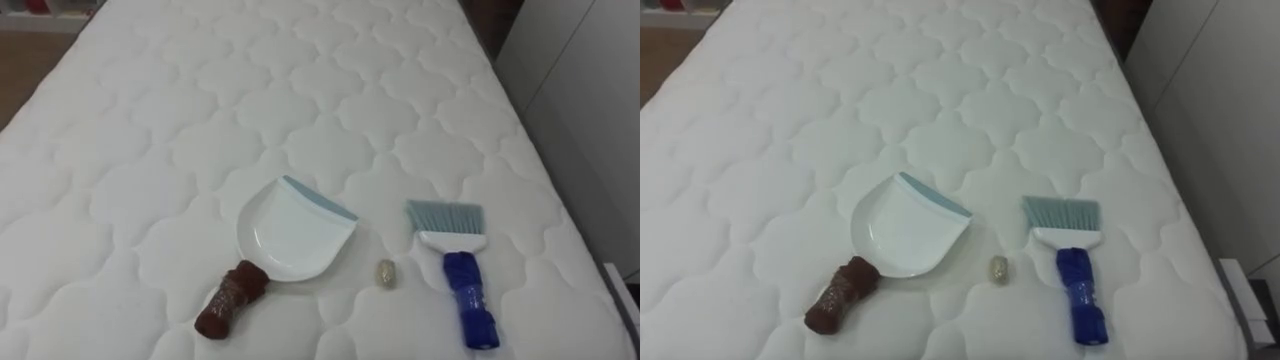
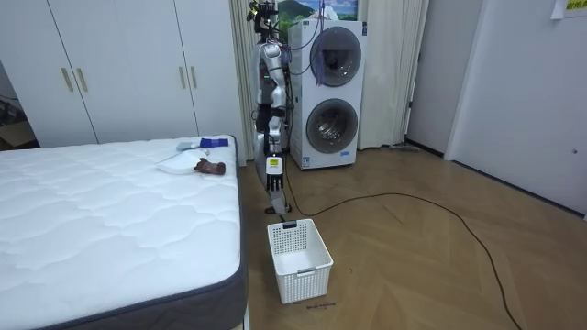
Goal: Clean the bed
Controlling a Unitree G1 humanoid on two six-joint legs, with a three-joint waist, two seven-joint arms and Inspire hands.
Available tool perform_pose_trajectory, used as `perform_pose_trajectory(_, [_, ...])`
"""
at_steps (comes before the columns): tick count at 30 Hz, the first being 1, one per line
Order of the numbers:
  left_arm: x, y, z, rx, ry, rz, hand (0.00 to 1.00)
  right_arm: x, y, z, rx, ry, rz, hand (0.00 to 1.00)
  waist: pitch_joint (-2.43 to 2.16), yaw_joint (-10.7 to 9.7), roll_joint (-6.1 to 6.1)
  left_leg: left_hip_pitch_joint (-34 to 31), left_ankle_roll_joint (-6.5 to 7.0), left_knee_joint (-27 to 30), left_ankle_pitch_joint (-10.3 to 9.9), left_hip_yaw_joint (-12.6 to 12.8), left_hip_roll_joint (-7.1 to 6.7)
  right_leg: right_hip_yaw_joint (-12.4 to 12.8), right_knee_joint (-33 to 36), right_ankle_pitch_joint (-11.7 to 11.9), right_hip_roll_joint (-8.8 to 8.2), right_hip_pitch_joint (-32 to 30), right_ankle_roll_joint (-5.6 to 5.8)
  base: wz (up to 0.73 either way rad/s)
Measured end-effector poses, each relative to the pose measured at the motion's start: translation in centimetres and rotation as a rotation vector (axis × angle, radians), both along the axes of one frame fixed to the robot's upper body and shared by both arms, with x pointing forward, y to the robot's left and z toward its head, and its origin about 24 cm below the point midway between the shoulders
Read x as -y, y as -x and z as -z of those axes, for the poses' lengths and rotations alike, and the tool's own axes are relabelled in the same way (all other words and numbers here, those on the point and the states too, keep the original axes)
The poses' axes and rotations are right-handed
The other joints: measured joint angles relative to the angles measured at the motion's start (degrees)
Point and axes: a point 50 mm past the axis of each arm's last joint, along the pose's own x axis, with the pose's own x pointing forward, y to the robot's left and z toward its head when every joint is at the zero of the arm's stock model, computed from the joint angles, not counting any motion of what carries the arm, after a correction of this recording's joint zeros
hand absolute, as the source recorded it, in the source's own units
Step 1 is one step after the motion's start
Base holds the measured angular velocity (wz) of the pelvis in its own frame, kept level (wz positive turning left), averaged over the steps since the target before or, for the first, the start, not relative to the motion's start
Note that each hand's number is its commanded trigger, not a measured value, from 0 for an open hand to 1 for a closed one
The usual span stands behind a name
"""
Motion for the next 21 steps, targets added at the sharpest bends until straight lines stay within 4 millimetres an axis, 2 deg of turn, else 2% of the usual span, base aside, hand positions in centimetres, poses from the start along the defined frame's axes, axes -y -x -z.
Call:
perform_pose_trajectory(7, [-1.0,-1.1,-0.5,0.11,-0.129,-0.057,0.0,0.0,-0.7,0.0,0.067,0.005,0.027,0.0,0.21,0.0,-0.04,0.0,-0.01,-0.1,0.0,-0.2,0.0,-0.2,-0.1,0.0,0.0,0.1,0.0,0.01])
perform_pose_trajectory(10, [-1.6,-2.7,-1.1,0.219,-0.216,-0.072,0.0,0.0,-0.8,0.0,0.089,0.01,0.016,0.0,0.5,-0.1,-0.17,-0.1,-0.01,0.1,0.0,-0.6,-0.02,-0.4,0.0,0.0,0.0,0.2,0.0,0.08])
perform_pose_trajectory(13, [-2.5,-6.2,-2.9,0.429,-0.306,-0.093,0.0,-0.1,-1.6,0.0,0.128,0.008,0.001,0.0,0.65,0.1,-0.69,-1.3,-0.21,0.1,0.1,-0.8,-0.03,-0.9,0.0,0.0,0.0,-1.0,-0.07,0.01])
perform_pose_trajectory(15, [-2.5,-9.1,-4.6,0.622,-0.361,-0.083,0.0,0.4,-2.1,-0.2,0.164,0.012,-0.016,0.0,0.51,0.3,-0.61,-1.5,-0.29,0.3,0.2,-0.6,-0.03,-0.9,-0.1,0.1,0.01,-1.1,-0.11,-0.04])
perform_pose_trajectory(18, [-2.1,-11.4,-6.1,0.782,-0.392,-0.068,0.0,0.8,-2.5,-0.4,0.208,0.01,-0.024,0.0,0.24,0.2,-0.44,-0.7,-0.28,0.1,0.2,-0.2,0.04,-0.8,-0.3,0.1,0.03,-0.6,-0.1,-0.08])
perform_pose_trajectory(21, [-1.6,-12.8,-7.2,0.884,-0.403,-0.049,0.0,0.8,-2.4,-0.4,0.226,0.005,-0.02,0.0,0.14,0.2,-0.69,-1.1,-0.28,0.1,0.2,-0.2,0.04,-0.7,-1.1,0.1,0.05,-0.7,-0.11,0.0])
